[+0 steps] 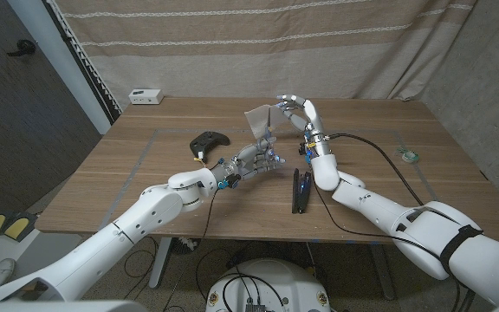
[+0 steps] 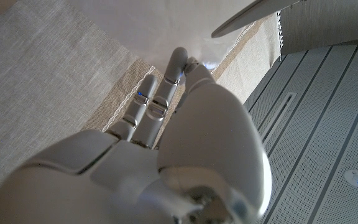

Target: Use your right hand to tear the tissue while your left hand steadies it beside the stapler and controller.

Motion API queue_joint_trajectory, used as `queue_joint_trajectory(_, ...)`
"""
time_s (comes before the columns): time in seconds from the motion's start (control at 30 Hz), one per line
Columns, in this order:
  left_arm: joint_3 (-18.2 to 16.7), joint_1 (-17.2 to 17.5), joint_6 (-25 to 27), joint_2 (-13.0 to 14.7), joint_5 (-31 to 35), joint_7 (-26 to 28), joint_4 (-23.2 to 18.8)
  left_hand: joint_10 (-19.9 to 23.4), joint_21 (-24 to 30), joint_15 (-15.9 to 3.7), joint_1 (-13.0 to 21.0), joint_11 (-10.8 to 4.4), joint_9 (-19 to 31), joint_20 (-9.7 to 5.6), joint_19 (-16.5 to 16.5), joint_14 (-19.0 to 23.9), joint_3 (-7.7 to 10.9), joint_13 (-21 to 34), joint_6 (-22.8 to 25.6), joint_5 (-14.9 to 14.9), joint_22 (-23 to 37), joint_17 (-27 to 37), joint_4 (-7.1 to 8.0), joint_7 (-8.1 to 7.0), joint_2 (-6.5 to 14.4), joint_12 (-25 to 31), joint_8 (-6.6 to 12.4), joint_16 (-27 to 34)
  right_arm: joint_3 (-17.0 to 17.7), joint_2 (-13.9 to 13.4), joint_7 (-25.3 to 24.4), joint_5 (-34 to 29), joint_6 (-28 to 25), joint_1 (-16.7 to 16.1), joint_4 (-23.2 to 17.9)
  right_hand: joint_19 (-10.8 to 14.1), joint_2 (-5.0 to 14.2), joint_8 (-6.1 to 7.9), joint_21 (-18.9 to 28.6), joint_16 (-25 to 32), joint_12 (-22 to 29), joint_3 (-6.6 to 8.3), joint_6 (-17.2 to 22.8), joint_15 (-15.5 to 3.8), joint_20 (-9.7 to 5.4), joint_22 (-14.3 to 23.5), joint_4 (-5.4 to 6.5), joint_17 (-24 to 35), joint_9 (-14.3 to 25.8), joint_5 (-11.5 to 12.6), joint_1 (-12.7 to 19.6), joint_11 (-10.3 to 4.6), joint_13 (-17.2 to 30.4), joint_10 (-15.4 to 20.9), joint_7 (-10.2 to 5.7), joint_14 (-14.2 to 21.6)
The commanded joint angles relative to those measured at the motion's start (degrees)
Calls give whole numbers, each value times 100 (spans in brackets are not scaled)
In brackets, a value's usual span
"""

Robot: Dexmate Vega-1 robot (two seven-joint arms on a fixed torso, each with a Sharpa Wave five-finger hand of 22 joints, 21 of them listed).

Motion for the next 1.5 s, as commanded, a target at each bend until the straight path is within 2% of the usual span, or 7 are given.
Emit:
queue_joint_trajectory(0.03, -15, 32, -10, 24, -52, -83, 14, 809, 58, -769, 206, -786, 1565, -31, -17, -22, 605, -13, 18, -88, 24, -17, 353, -63, 202, -21, 1776, -24, 3, 18, 56, 70, -150, 3, 5, -32, 18, -17, 42, 40, -19, -23, 3, -590, -879, 1, 4, 9, 29, 38, -4, 4, 23, 55, 10, 11)
queue_joint_trajectory(0.5, -68, 99, -42, 122, -54, -110, -81, 855, 94, -777, 118, -782, 1565, -46, -18, 23, 870, -15, 60, -276, 36, -96, 367, -84, 115, -17, 1784, -50, 95, 19, 116, 251, -262, -97, -180, -42, 12, -23, 91, 42, -39, -46, 13, -590, -872, -7, 12, 7, 35, 75, -17, 9, 30, 70, 21, 34)
queue_joint_trajectory(0.77, -143, 197, -179, 254, 16, -168, -150, 876, 114, -788, 66, -783, 1565, -56, -15, 43, 1014, -13, 95, -350, 38, -145, 348, -90, 82, -12, 1785, -65, 240, -43, 153, 334, -541, -269, -568, -44, 14, -25, 111, 36, -45, -55, 18, -590, -869, -10, 17, -4, 38, 90, -24, 10, 35, 78, 24, 42)
queue_joint_trajectory(1.03, -184, 239, -339, 374, 131, -331, -80, 900, 128, -784, -1, -780, 1564, -59, -17, 49, 1109, -21, 112, -392, 38, -183, 337, -101, 47, -11, 1784, -78, 381, -59, 284, 516, -755, -488, -933, -41, 10, -28, 127, 32, -52, -63, 17, -590, -864, -13, 19, -14, 40, 101, -30, 8, 35, 88, 26, 49)
queue_joint_trajectory(1.37, -185, 232, -513, 414, 152, -736, 195, 886, 142, -780, -85, -779, 1564, -56, -19, 60, 1209, -16, 141, -420, 36, -223, 322, -114, 17, -17, 1788, -85, 501, -67, 154, 447, -987, -709, -1229, -30, -5, -20, 154, 35, -50, -83, 54, -591, -849, -21, 23, -21, 42, 123, -47, 6, 34, 140, 52, 85)
queue_joint_trajectory(1.5, -234, 300, -591, 481, 190, -765, 203, 896, 146, -781, -114, -780, 1565, -55, -22, 61, 1248, -31, 142, -425, 35, -238, 311, -117, 9, -23, 1786, -89, 495, 2, 156, 448, -1030, -676, -1178, -25, -11, -21, 163, 44, -52, -91, 57, -591, -846, -24, 24, -16, 43, 132, -54, 6, 31, 154, 46, 107)
